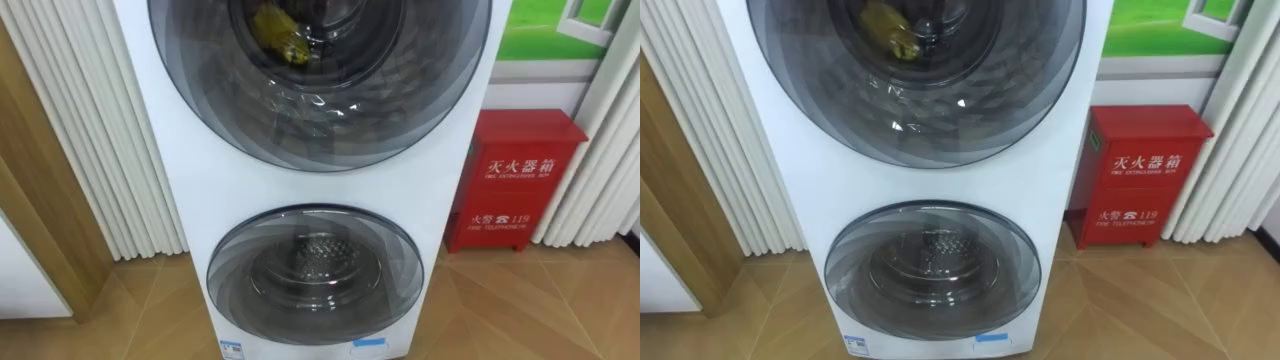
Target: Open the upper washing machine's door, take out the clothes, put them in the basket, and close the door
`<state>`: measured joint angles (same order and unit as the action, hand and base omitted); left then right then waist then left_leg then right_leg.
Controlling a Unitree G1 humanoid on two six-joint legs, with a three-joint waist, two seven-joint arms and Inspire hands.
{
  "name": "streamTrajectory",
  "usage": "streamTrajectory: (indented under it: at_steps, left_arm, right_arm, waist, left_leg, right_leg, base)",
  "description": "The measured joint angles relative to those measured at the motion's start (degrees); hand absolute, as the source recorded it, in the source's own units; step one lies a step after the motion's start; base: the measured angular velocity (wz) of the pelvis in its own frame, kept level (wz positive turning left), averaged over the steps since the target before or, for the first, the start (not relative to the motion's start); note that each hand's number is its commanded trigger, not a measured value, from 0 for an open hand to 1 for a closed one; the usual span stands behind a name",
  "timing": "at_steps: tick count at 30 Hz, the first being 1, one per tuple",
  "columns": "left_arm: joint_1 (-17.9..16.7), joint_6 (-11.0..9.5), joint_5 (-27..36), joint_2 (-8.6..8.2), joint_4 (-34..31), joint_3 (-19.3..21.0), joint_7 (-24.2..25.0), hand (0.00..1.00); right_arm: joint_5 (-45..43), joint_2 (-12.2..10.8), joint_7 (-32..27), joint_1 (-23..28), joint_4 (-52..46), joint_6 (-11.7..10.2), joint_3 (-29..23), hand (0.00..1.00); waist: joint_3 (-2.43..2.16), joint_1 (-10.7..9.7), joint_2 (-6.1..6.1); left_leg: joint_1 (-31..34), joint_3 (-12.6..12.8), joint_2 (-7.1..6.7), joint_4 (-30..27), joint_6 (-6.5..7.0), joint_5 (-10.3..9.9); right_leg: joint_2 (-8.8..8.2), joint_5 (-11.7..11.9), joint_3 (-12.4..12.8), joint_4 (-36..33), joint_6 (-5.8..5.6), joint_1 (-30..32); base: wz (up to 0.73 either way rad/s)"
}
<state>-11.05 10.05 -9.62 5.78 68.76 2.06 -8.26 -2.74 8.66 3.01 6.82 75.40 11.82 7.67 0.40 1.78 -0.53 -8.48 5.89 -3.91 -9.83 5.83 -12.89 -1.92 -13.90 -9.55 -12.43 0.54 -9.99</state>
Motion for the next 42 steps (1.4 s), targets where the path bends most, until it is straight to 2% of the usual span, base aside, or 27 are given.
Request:
streamTrajectory:
  at_steps: [16, 20, 22, 24, 25, 27, 29, 31, 32, 33, 35, 36, 40, 42]
  left_arm:
    - [0.41, -0.82, 0.04, 0.01, -0.09, 0.11, -1.77, 0.0]
    - [0.65, -0.86, 0.1, 0.01, -0.09, 0.13, -1.76, 0.0]
    - [1.06, -0.97, 0.02, 0.04, -0.71, 0.72, -1.72, 0.0]
    - [1.05, -1.56, 0.03, 0.08, -1.68, 2.6, -1.57, 0.0]
    - [1.15, -2.04, 0.1, 0.16, -2.23, 3.8, -1.57, 0.0]
    - [1.66, -3.09, 0.89, 0.76, -2.5, 4.65, -1.51, 0.0]
    - [1.9, -4.35, 1.96, 1.34, -2.3, 4.73, -1.5, 0.0]
    - [2.66, -4.63, 2.98, 2.21, -2.57, 4.69, -1.5, 0.0]
    - [2.61, -4.65, 3.09, 2.46, -2.77, 4.61, -1.5, 0.0]
    - [2.43, -4.58, 3.07, 2.87, -3.55, 4.64, -1.54, 0.0]
    - [2.44, -4.5, 2.99, 3.2, -3.64, 4.65, -1.54, 0.0]
    - [2.47, -4.21, 2.77, 3.19, -3.64, 4.58, -1.53, 0.0]
    - [2.59, -4.12, 3.22, 3.3, -3.68, 4.76, -1.53, 0.0]
    - [2.41, -4.01, 3.21, 3.63, -3.99, 4.75, -1.41, 0.0]
  right_arm:
    - [0.69, 0.12, -1.09, 0.03, 0.22, -0.93, -0.04, 0.0]
    - [1.13, 0.3, -1.76, -0.04, 0.25, -1.45, -0.05, 0.0]
    - [1.18, 0.92, -2.06, -0.77, -0.03, -1.45, -0.09, 0.0]
    - [0.23, 2.35, -2.4, -1.18, -3.55, -1.01, -2.31, 0.0]
    - [0.99, 3.32, -3.17, -1.65, -8.24, -1.14, -6.14, 0.0]
    - [4.8, 4.31, -4.92, -4.74, -14.16, -2.45, -9.27, 0.0]
    - [9.84, 5.37, -4.93, -9.19, -18.38, -4.64, -10.55, 0.0]
    - [16.3, 6.26, -5.07, -13.8, -24.97, -5.77, -11.4, 0.0]
    - [16.7, 6.35, -5.13, -14.63, -26.77, -6.13, -11.36, 0.0]
    - [16.85, 6.49, -5.56, -15.78, -30.68, -6.44, -11.37, 0.0]
    - [17.16, 6.87, -5.91, -17.33, -35.11, -6.75, -11.37, 0.0]
    - [18.32, 7.32, -6.21, -18.31, -36.91, -6.82, -11.37, 0.0]
    - [19.39, 8.42, -7.84, -22.71, -38.98, -6.89, -11.42, 0.0]
    - [19.75, 8.82, -8.7, -24.64, -39.63, -6.81, -11.41, 0.0]
  waist:
    - [0.03, -0.31, 0.11]
    - [-0.03, -0.18, -0.19]
    - [0.18, 0.26, -0.39]
    - [0.28, 0.14, -0.57]
    - [0.41, 0.06, -0.77]
    - [0.58, -0.03, -1.36]
    - [0.55, 0.07, -2.0]
    - [0.02, 0.25, -2.99]
    - [-0.03, 0.3, -3.07]
    - [-0.16, 0.29, -3.66]
    - [0.03, 0.72, -4.16]
    - [-0.19, 1.45, -4.5]
    - [-0.26, 1.79, -4.47]
    - [-0.45, 1.82, -4.44]
  left_leg:
    - [0.27, 0.02, 0.0, 0.2, -0.04, -0.05]
    - [0.39, 0.07, -0.02, 0.25, -0.04, -0.05]
    - [0.46, 0.28, 0.01, 0.29, -0.04, -0.05]
    - [0.72, 0.29, -0.01, 0.28, -0.04, -0.05]
    - [0.8, 0.41, -0.03, 0.26, -0.03, -0.04]
    - [0.78, 0.7, 0.08, 0.19, -0.05, -0.03]
    - [0.98, 0.76, 0.14, 0.07, -0.11, 0.03]
    - [1.22, 0.77, 0.32, -0.18, -0.2, 0.09]
    - [1.36, 0.68, 0.38, -0.22, -0.22, 0.1]
    - [1.79, 0.37, 0.39, -0.5, -0.23, 0.11]
    - [1.95, 0.2, 0.39, -0.77, -0.24, 0.12]
    - [2.03, 0.19, 0.33, -0.86, -0.24, 0.12]
    - [2.4, -0.19, 0.18, -0.88, -0.24, 0.12]
    - [2.85, -0.29, 0.17, -0.88, -0.24, 0.12]
  right_leg:
    - [0.08, 0.07, 0.04, 0.74, 0.09, -0.21]
    - [0.04, 0.07, 0.01, 0.72, 0.09, -0.18]
    - [0.03, 0.08, 0.09, 0.73, 0.09, 0.01]
    - [-0.01, 0.11, 0.09, 0.72, 0.11, 0.1]
    - [0.0, 0.16, 0.02, 0.78, 0.17, 0.19]
    - [0.05, 0.26, 0.05, 0.87, 0.33, 0.45]
    - [0.17, 0.35, 0.14, 0.94, 0.45, 0.85]
    - [0.48, 0.94, 0.08, 2.08, 0.62, 0.81]
    - [0.52, 1.02, -0.06, 2.11, 0.64, 0.87]
    - [0.52, 1.04, -0.1, 2.12, 0.65, 1.0]
    - [0.58, 1.21, -0.05, 2.53, 0.58, 0.92]
    - [0.55, 1.32, -0.06, 2.79, 0.51, 0.87]
    - [0.27, 1.49, -0.8, 2.8, 0.24, 0.95]
    - [0.25, 1.51, -0.72, 2.78, 0.21, 1.2]
  base:
    - [0.0]
    - [0.0]
    - [-0.05]
    - [-0.04]
    - [-0.06]
    - [-0.08]
    - [-0.02]
    - [0.02]
    - [0.11]
    - [0.13]
    - [0.06]
    - [0.0]
    - [0.06]
    - [0.02]
